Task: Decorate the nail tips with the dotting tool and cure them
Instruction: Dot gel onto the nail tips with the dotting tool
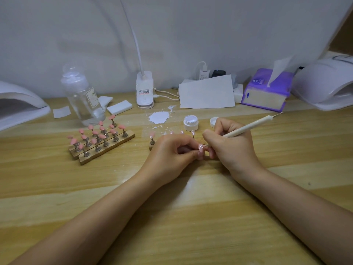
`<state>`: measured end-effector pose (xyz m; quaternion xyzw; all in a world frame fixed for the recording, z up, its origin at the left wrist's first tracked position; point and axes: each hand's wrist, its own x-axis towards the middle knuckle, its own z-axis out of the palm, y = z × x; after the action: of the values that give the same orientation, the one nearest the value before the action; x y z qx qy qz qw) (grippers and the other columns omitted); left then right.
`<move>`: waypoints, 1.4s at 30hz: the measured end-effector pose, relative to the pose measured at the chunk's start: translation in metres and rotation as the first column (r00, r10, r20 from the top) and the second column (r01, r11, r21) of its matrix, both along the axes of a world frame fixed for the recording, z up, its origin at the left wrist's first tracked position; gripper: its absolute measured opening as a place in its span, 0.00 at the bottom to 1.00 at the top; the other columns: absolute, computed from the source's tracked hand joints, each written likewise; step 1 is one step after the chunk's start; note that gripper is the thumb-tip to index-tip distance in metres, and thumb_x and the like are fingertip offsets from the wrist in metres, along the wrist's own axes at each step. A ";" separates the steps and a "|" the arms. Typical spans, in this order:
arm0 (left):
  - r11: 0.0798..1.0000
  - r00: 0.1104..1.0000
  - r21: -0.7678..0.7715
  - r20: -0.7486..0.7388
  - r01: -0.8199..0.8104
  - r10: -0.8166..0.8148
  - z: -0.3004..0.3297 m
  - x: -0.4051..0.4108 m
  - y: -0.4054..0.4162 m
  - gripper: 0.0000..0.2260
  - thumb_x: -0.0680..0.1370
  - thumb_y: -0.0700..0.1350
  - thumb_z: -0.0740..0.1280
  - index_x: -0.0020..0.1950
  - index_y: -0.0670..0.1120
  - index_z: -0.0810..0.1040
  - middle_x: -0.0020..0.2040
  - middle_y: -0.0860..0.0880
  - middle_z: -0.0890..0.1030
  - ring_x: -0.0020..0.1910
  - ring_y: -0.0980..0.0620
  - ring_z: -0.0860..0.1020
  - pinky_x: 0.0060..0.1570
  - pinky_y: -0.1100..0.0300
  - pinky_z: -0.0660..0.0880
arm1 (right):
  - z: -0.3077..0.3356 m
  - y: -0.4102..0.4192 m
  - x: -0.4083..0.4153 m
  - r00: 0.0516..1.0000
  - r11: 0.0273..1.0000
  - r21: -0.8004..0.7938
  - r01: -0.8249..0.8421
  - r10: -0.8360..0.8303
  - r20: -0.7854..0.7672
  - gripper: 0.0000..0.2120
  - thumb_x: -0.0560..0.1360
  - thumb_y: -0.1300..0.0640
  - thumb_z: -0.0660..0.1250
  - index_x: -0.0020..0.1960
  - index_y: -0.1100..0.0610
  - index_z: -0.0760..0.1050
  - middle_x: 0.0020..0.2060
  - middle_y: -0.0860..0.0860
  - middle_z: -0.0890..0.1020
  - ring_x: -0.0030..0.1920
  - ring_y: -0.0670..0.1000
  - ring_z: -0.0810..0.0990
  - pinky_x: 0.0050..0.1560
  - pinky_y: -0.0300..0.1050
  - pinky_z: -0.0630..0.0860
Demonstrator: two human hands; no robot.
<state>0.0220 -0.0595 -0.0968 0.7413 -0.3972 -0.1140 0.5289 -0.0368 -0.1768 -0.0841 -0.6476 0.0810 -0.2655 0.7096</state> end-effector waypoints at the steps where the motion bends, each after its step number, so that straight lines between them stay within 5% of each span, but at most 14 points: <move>1: 1.000 1.000 0.002 0.002 0.000 0.000 0.000 0.000 0.000 0.06 0.72 0.36 0.70 0.39 0.47 0.81 0.35 0.48 0.82 0.36 0.61 0.78 0.43 0.64 0.75 | 0.000 0.000 0.000 1.000 1.000 -0.003 -0.001 0.001 0.000 0.18 0.68 0.74 0.61 0.26 0.59 0.59 0.13 0.50 0.66 0.16 0.45 0.69 0.20 0.31 0.68; 8: 1.000 1.000 0.002 0.005 0.004 -0.004 0.000 0.000 0.000 0.06 0.72 0.35 0.70 0.39 0.46 0.81 0.34 0.51 0.81 0.34 0.65 0.77 0.40 0.70 0.73 | -0.002 -0.001 0.002 1.000 1.000 0.001 0.005 -0.005 0.004 0.18 0.68 0.74 0.61 0.26 0.59 0.59 0.14 0.51 0.66 0.16 0.46 0.69 0.21 0.32 0.69; 20: 1.000 1.000 0.009 0.006 -0.016 0.016 0.000 0.000 -0.001 0.05 0.72 0.37 0.70 0.39 0.46 0.81 0.35 0.51 0.82 0.35 0.64 0.78 0.42 0.67 0.74 | -0.003 -0.002 0.003 0.999 0.999 0.021 0.029 -0.030 0.034 0.18 0.68 0.73 0.62 0.27 0.59 0.59 0.14 0.51 0.65 0.16 0.46 0.68 0.20 0.31 0.68; 27: 0.998 0.998 0.004 0.015 -0.064 0.064 -0.002 -0.002 0.000 0.05 0.72 0.38 0.71 0.39 0.47 0.83 0.34 0.50 0.84 0.35 0.63 0.78 0.43 0.65 0.75 | -0.002 -0.007 0.002 0.978 0.976 0.094 0.196 -0.202 0.057 0.23 0.71 0.56 0.70 0.22 0.52 0.64 0.19 0.45 0.66 0.23 0.40 0.70 0.25 0.36 0.74; 33: 0.998 0.999 0.037 0.001 -0.047 0.047 0.002 -0.003 0.000 0.06 0.73 0.41 0.71 0.36 0.49 0.81 0.37 0.44 0.83 0.36 0.55 0.76 0.46 0.55 0.76 | 0.008 -0.017 -0.005 0.955 0.957 0.046 0.285 -0.288 0.076 0.17 0.71 0.54 0.71 0.31 0.53 0.65 0.17 0.41 0.71 0.23 0.38 0.72 0.28 0.34 0.75; 38: 0.990 0.998 0.140 -0.044 -0.026 0.032 0.013 -0.002 -0.003 0.04 0.72 0.44 0.71 0.37 0.47 0.82 0.37 0.46 0.83 0.35 0.57 0.76 0.43 0.57 0.75 | 0.009 -0.028 -0.018 0.980 0.977 -0.084 0.195 -0.190 0.064 0.12 0.68 0.57 0.72 0.35 0.54 0.68 0.20 0.41 0.74 0.25 0.37 0.74 0.30 0.33 0.77; 42: 0.996 0.996 0.080 -0.078 -0.043 0.049 0.019 -0.008 -0.016 0.03 0.72 0.44 0.71 0.38 0.49 0.83 0.31 0.51 0.83 0.32 0.61 0.79 0.37 0.67 0.75 | 0.001 -0.028 -0.026 0.989 0.990 -0.001 0.138 -0.138 0.061 0.11 0.63 0.54 0.73 0.32 0.53 0.70 0.23 0.43 0.76 0.27 0.39 0.75 0.34 0.34 0.77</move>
<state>0.0143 -0.0751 -0.0774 0.7652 -0.3538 -0.1466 0.5175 -0.0628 -0.2049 -0.0829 -0.6339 0.1034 -0.3338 0.6899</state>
